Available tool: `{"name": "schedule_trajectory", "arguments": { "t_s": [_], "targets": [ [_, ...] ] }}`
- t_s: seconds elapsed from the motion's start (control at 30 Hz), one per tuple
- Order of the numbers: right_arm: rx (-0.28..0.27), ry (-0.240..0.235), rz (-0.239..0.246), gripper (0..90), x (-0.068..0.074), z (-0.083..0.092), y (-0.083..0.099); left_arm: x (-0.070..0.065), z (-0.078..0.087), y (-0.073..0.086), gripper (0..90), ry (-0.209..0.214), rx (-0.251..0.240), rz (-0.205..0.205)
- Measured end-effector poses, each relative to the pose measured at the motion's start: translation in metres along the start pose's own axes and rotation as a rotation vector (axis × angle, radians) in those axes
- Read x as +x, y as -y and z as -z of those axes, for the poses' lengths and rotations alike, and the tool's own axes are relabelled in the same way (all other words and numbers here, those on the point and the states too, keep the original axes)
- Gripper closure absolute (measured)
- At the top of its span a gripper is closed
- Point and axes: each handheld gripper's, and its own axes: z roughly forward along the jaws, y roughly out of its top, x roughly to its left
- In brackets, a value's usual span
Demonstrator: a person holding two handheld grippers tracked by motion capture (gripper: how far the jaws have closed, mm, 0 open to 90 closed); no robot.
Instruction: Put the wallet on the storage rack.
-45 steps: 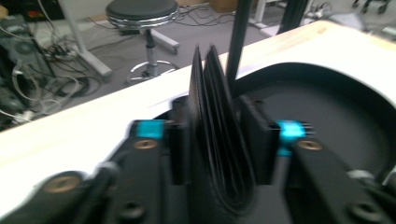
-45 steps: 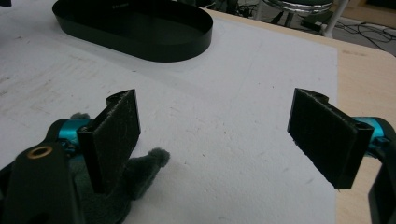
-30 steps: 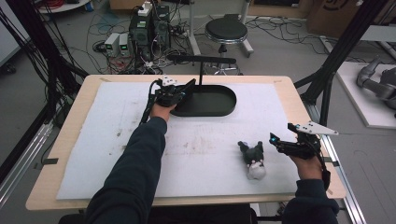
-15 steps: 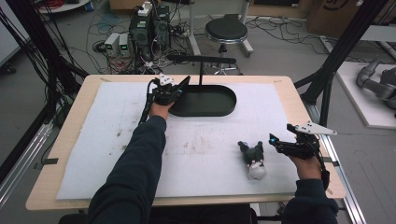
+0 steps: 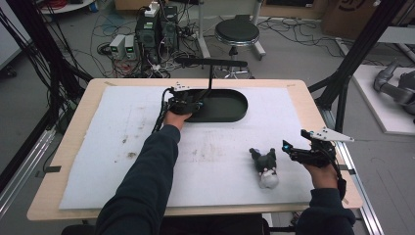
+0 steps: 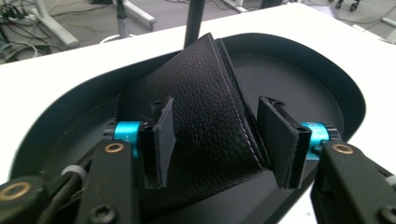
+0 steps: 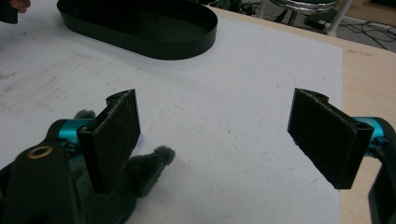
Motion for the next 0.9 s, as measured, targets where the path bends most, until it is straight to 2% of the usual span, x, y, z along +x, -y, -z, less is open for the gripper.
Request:
{"name": "schedule_trajectory", "arguments": {
  "t_s": [0.1,0.17,0.27,0.37,0.47,0.7,0.83,0.9],
  "targets": [
    [-0.002,0.0,0.001,17.3,-0.001,0.0,0.0,0.002,0.006,-0.003,41.1,0.025,-0.019,0.024],
    [0.002,-0.003,0.003,17.2,-0.001,0.0,0.0,0.004,0.014,-0.005,37.7,0.021,-0.028,0.04],
    [0.002,-0.007,0.006,17.3,0.0,-0.001,0.001,0.005,0.034,-0.004,36.2,0.012,-0.056,0.035],
    [0.009,-0.013,0.009,17.2,0.0,-0.004,0.002,0.009,0.059,0.0,28.7,0.009,-0.117,0.044],
    [0.011,-0.019,0.007,17.2,0.0,-0.006,0.003,0.01,0.086,0.009,22.0,0.013,-0.166,0.021],
    [0.016,-0.045,0.026,17.2,0.003,-0.015,0.002,0.012,0.135,0.03,21.9,0.006,-0.241,0.018],
    [0.015,-0.037,0.018,17.2,0.006,-0.014,0.002,0.01,0.151,0.04,21.9,0.028,-0.254,-0.015],
    [0.015,-0.032,0.021,17.2,0.007,-0.014,0.001,0.008,0.157,0.043,19.4,0.018,-0.243,-0.023]
  ]
}}
